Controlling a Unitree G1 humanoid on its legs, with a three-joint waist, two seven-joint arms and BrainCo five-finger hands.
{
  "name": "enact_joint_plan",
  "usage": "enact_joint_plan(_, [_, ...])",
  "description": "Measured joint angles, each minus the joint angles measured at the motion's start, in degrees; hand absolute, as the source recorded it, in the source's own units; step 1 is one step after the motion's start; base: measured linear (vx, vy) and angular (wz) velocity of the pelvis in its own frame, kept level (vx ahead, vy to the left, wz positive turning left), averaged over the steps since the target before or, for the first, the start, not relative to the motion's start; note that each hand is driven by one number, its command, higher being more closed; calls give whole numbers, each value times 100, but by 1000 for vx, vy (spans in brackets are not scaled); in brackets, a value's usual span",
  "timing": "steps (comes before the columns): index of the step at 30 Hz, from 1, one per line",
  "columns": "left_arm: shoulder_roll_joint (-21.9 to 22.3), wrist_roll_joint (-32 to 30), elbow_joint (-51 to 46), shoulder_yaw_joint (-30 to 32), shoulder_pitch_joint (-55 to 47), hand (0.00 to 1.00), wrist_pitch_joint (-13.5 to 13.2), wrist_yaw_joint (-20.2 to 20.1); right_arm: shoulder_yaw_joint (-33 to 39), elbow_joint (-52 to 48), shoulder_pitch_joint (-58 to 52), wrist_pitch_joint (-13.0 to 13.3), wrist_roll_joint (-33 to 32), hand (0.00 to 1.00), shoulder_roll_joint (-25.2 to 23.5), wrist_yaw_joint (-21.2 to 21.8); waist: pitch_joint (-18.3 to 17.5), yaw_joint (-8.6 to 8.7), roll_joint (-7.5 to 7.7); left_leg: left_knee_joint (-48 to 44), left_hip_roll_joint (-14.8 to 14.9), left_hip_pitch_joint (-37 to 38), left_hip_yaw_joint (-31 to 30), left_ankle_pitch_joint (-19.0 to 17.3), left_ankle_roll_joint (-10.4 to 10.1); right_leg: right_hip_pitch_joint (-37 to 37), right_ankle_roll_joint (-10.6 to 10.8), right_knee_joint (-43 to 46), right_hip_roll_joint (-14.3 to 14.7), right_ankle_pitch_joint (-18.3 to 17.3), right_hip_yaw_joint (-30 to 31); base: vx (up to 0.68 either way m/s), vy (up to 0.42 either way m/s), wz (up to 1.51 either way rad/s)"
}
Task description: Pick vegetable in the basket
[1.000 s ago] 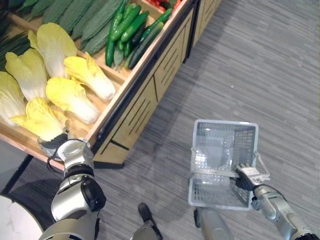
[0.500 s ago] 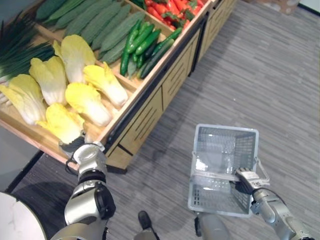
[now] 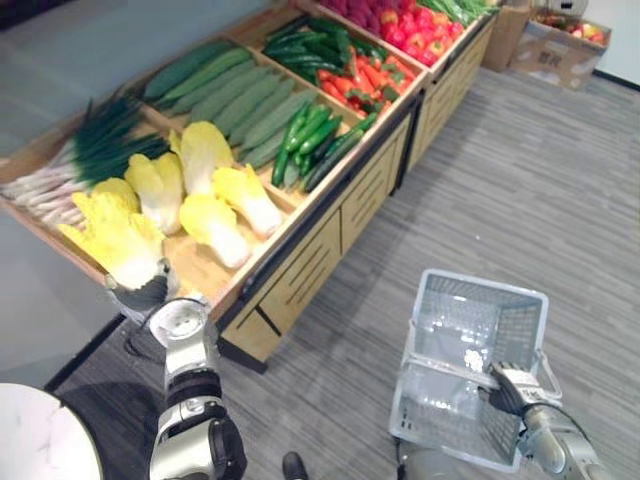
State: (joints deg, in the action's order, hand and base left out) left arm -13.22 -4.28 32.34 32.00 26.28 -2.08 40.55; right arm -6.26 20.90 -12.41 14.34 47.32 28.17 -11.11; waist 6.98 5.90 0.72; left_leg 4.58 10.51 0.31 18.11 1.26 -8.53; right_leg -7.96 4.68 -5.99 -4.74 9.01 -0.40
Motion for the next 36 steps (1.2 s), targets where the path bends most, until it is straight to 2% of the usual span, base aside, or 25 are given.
enact_joint_plan(4, [1,-359,-720,32,-82,100,20,164,91,29,-17,-6,8,100,0,42,-115,-25,-26,83,-19,-2,-112,70,-4,26,2,0,-18,-8,-116,-7,-9,16])
enact_joint_plan(8, [4,-604,-1482,140,-118,100,111,241,183,40,-15,-5,4,100,0,85,-233,-138,-15,85,-47,-8,-156,96,24,47,-2,0,-41,-4,-167,1,-5,6])
enact_joint_plan(13, [56,-1061,-2562,-289,-574,100,153,164,374,346,209,-24,-18,100,14,186,-343,-157,-6,86,-117,27,-260,103,37,146,31,0,-107,-27,-243,5,2,12])
enact_joint_plan(15, [61,-1165,-2875,-687,-855,100,138,21,375,579,407,-73,-70,100,21,201,-396,-184,-5,86,-133,39,-274,102,38,166,32,0,-124,-28,-252,-1,2,4])
enact_joint_plan(16, [69,-1237,-3185,-1246,-1163,100,79,-186,374,866,646,-135,-119,100,67,252,-400,-230,-8,94,-153,82,-273,100,45,211,43,0,-143,-35,-247,0,0,0])
enact_joint_plan(18, [121,-1242,-3408,-1666,-1377,100,0,-381,374,1043,778,-158,-160,100,152,275,-426,-260,-25,111,-166,98,-267,89,55,227,64,0,-154,-50,-239,0,0,0])
enact_joint_plan(20, [204,-1266,-3876,-2411,-1705,100,-153,-706,374,1269,1031,-223,-301,100,312,294,-435,-300,-38,118,-195,108,-233,76,44,216,101,0,-178,-76,-203,-12,4,-8])
enact_joint_plan(21, [199,-1339,-4065,-2872,-1889,100,-308,-1004,371,1383,1219,-290,-361,100,384,303,-443,-301,-52,120,-198,144,-155,76,46,210,106,2,-174,-73,-149,-6,2,-17])
enact_joint_plan(23, [191,-1400,-4119,-3308,-2033,100,-475,-1349,360,1407,1398,-359,-487,100,516,383,-472,-302,-106,122,-198,217,-64,64,60,207,112,17,-161,-71,-41,6,0,-28])
enact_joint_plan(28, [160,-1374,-4151,-4041,-2145,100,-800,-1977,319,1563,2009,-486,-800,100,697,415,-524,-285,-265,124,-223,401,398,-2,56,74,162,73,-104,-36,419,19,8,-49])
enact_joint_plan(30, [147,-1163,-4182,-4355,-2248,100,-939,-2206,82,1559,2299,-534,-998,100,688,418,-545,-296,-330,119,-221,584,777,-85,30,12,183,121,-16,-19,769,30,8,-78])
enact_joint_plan(32, [129,-1137,-4295,-4491,-2346,100,-973,-2347,-149,1547,2500,-541,-1100,100,659,422,-540,-307,-349,107,-217,746,1100,-176,-14,-8,214,124,62,5,1077,33,7,-91])
enact_joint_plan(36, [6,-694,-4510,-4796,-2491,100,-1122,-2554,-608,1483,2931,-557,-1241,100,507,480,-521,-342,-351,82,-216,1087,1885,-406,-108,-101,269,176,265,49,1782,3,11,-93])
